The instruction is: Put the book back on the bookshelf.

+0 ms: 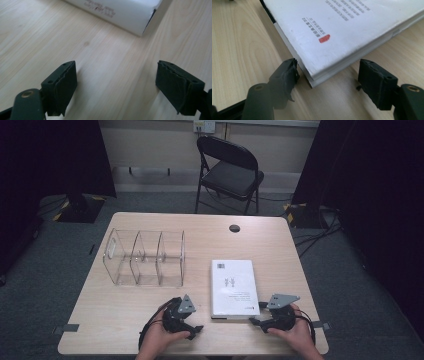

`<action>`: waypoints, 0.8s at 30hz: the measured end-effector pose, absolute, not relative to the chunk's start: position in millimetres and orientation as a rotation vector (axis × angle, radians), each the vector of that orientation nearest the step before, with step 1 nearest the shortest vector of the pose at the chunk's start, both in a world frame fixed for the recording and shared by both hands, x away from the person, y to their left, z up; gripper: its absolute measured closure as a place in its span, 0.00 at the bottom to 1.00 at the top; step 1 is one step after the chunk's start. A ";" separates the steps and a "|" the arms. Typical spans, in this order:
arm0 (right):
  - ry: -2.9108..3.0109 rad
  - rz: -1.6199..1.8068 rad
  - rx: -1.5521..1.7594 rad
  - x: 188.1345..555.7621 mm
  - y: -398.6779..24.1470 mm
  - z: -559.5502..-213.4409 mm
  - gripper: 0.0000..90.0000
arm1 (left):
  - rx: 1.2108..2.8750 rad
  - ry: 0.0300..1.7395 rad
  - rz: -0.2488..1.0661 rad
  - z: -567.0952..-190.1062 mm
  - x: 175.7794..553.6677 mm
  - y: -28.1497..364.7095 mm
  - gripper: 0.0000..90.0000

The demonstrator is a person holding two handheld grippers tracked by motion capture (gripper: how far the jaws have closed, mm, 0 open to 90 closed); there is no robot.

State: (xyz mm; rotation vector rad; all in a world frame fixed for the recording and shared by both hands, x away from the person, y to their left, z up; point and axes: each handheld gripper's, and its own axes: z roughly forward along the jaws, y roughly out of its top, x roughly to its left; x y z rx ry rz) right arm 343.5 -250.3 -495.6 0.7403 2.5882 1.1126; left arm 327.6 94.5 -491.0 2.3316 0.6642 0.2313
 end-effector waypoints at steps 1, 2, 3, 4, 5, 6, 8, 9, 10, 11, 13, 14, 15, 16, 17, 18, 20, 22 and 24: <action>2.584 1.097 0.732 342.9 -248.4 -494.6 0.36 | 2.332 0.664 0.231 -491.0 327.6 94.5 0.20; 2.583 1.092 0.711 342.9 -246.7 -494.1 0.36 | 2.319 0.665 0.220 -491.3 327.6 89.2 0.20; 2.583 1.092 0.711 342.9 -246.7 -494.1 0.36 | 2.324 0.650 0.213 -490.9 328.6 84.8 0.20; 2.586 1.125 0.708 343.6 -244.5 -495.3 0.39 | 2.317 0.639 0.216 -492.0 329.6 75.9 0.21; 2.592 1.149 0.719 344.2 -243.5 -496.9 0.40 | 2.322 0.626 0.230 -492.4 331.4 72.7 0.21; 2.583 1.145 0.722 344.3 -243.3 -496.8 0.43 | 2.322 0.626 0.230 -492.4 331.4 72.7 0.20; 2.583 1.142 0.727 345.1 -243.9 -496.2 0.46 | 2.288 0.642 0.246 -495.2 336.8 64.9 0.20; 2.583 1.142 0.727 345.1 -243.9 -496.2 0.46 | 2.288 0.642 0.246 -495.2 336.8 64.9 0.19; 2.576 1.153 0.729 345.1 -245.1 -497.0 0.46 | 2.278 0.638 0.245 -496.0 338.2 62.2 0.19; 2.573 1.154 0.732 344.5 -245.0 -497.2 0.46 | 2.278 0.630 0.246 -496.4 340.4 57.8 0.19; 2.566 1.155 0.737 343.9 -244.7 -497.3 0.46 | 2.278 0.623 0.249 -496.6 341.4 54.6 0.19; 2.567 1.153 0.739 343.8 -244.5 -497.1 0.46 | 2.278 0.623 0.249 -496.6 341.4 54.6 0.19; 2.569 1.150 0.738 343.5 -244.1 -496.8 0.46 | 2.273 0.613 0.246 -496.7 341.8 51.4 0.21; 2.569 1.150 0.738 343.5 -244.1 -496.8 0.46 | 2.273 0.613 0.246 -496.7 341.8 51.4 0.22; 2.568 1.147 0.737 343.1 -243.9 -496.7 0.46 | 2.262 0.603 0.243 -497.5 341.9 49.8 0.22; 2.569 1.151 0.736 343.6 -244.2 -496.8 0.46 | 2.266 0.609 0.249 -497.1 341.8 49.3 0.22; 2.571 1.139 0.736 343.0 -243.4 -496.0 0.47 | 2.271 0.605 0.247 -496.8 341.7 50.0 0.22; 2.569 1.142 0.744 342.9 -243.4 -496.2 0.47 | 2.255 0.604 0.248 -498.2 341.1 50.7 0.22; 2.571 1.146 0.747 343.2 -243.8 -496.3 0.47 | 2.258 0.604 0.250 -498.0 341.0 51.0 0.22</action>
